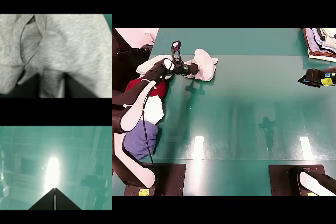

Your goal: Fold the shirts.

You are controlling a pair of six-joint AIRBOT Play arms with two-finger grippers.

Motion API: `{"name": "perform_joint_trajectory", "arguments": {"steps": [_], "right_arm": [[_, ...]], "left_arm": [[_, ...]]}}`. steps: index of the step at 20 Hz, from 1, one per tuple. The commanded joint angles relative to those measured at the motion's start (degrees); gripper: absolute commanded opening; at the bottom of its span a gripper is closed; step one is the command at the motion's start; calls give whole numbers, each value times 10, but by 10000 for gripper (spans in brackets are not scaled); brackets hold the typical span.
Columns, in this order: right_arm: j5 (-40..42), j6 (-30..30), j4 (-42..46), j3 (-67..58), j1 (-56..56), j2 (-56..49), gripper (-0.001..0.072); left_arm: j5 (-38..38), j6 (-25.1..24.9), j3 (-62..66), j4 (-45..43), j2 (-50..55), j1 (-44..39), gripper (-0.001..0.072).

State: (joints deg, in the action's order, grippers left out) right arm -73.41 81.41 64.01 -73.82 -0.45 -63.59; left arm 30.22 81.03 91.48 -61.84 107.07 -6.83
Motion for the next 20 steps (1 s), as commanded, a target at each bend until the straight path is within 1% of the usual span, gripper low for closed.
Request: {"name": "perform_joint_trajectory", "arguments": {"steps": [1, 3, 5, 6, 7, 9, 11, 13, 16, 18, 20], "right_arm": [[10, 0, 0, -1, 1, 1, 17], [26, 0, 0, -2, 1, 13, 17], [47, 0, 1, -21, 0, 33, 16], [54, 0, 7, -40, 0, 42, 17], [61, 0, 12, -65, 0, 51, 16], [75, 0, 21, -117, 0, 61, 17], [70, 0, 21, -165, 0, 62, 17], [67, 0, 20, -200, 0, 62, 17], [63, 0, 19, -223, 0, 62, 17], [43, 0, 19, -220, 0, 62, 17], [19, 0, 19, -209, 0, 62, 17]], "left_arm": [[42, -22, 49, 38, 16, 2, 22], [150, -44, 125, 38, 16, 2, 21], [267, -52, 239, 38, 7, 2, 20], [315, -52, 292, 43, -10, 1, 20], [336, -66, 315, 64, -39, 1, 20], [351, -119, 306, 133, -128, 1, 21], [387, -150, 279, 188, -214, -4, 22], [442, -162, 244, 182, -284, -31, 21], [522, -165, 198, 150, -321, -98, 22], [525, -165, 148, 127, -321, -152, 22], [497, -165, 68, 123, -311, -200, 23]]}}
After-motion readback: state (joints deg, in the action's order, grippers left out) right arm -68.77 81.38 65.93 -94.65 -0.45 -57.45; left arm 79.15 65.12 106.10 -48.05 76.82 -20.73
